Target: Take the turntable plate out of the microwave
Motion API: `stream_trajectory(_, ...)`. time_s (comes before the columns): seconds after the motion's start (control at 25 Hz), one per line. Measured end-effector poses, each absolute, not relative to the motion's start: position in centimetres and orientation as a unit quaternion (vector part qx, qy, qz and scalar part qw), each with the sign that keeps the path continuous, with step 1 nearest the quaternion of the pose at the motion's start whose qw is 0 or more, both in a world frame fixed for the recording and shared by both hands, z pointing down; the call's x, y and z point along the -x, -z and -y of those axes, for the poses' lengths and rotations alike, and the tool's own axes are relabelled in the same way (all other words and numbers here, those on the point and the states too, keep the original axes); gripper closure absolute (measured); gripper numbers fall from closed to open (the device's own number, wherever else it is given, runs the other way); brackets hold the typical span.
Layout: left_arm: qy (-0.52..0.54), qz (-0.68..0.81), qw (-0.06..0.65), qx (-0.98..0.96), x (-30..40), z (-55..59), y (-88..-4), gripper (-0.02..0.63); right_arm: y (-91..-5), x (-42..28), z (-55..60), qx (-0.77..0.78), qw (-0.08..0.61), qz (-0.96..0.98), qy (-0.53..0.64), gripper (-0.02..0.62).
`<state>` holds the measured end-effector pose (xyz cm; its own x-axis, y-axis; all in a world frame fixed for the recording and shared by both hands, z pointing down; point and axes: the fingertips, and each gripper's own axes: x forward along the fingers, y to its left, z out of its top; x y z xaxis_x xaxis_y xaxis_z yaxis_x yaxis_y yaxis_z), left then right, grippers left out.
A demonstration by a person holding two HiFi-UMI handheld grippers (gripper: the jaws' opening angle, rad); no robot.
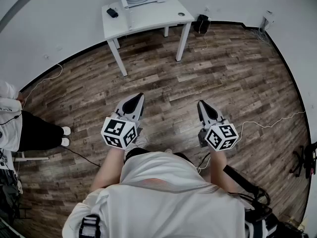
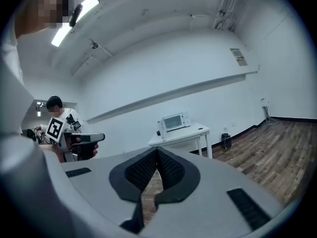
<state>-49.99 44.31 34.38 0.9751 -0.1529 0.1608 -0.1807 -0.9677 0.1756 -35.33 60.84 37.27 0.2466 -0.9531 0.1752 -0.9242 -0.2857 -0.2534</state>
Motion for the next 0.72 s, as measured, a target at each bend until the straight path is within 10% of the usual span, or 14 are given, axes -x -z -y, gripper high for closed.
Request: stream_trajectory(0.72,-0.069,0.090,0.107,-0.988,43.5,-43.7,-35.6,0.595,-39.8,29.2,-60.4,0.778,0.033,-0.603,0.172,0.592)
